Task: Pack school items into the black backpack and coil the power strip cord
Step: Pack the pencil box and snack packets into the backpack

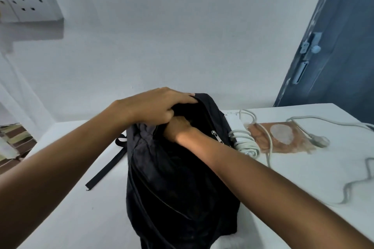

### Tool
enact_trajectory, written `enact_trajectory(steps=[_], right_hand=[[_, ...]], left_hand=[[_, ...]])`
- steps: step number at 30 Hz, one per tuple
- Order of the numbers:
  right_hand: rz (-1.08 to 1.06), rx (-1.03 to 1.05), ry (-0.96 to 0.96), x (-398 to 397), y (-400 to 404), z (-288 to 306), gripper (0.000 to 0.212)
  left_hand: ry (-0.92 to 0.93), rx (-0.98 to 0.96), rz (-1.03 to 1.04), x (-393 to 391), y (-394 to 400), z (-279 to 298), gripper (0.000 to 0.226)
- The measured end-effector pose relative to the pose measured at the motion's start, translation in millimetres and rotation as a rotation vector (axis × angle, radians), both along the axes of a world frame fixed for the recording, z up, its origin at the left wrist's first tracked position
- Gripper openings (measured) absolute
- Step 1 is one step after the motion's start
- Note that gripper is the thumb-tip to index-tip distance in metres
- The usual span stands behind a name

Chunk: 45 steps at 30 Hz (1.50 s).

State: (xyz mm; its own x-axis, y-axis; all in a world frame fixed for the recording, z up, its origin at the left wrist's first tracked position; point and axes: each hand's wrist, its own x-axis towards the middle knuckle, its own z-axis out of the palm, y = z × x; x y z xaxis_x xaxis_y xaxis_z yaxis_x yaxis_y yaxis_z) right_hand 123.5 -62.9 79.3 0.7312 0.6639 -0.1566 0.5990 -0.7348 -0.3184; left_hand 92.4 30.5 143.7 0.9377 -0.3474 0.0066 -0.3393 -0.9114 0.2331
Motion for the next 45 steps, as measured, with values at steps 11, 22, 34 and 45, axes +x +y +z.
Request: enact_trajectory(steps=[11,22,34,45], right_hand=[[-0.022,0.905,0.457,47.8,-115.9,22.2,0.029],[-0.315,0.033,0.436,179.4,-287.0,-104.8,0.057],[-0.526,-0.427,0.146,254.6,-301.0,-112.9,0.029],[-0.559,-0.610,-0.004,139.6,-252.1,16.6,0.040]], left_hand=[[-0.081,-0.106,0.087,23.4,-6.8,-18.4,0.071],[0.003,-0.130,0.151,25.5,-15.6,-26.7,0.067],[-0.019,-0.135,0.201,16.3,-15.2,-31.4,0.069],[0.004,-0.133,0.155,16.2,-13.1,-30.7,0.069]])
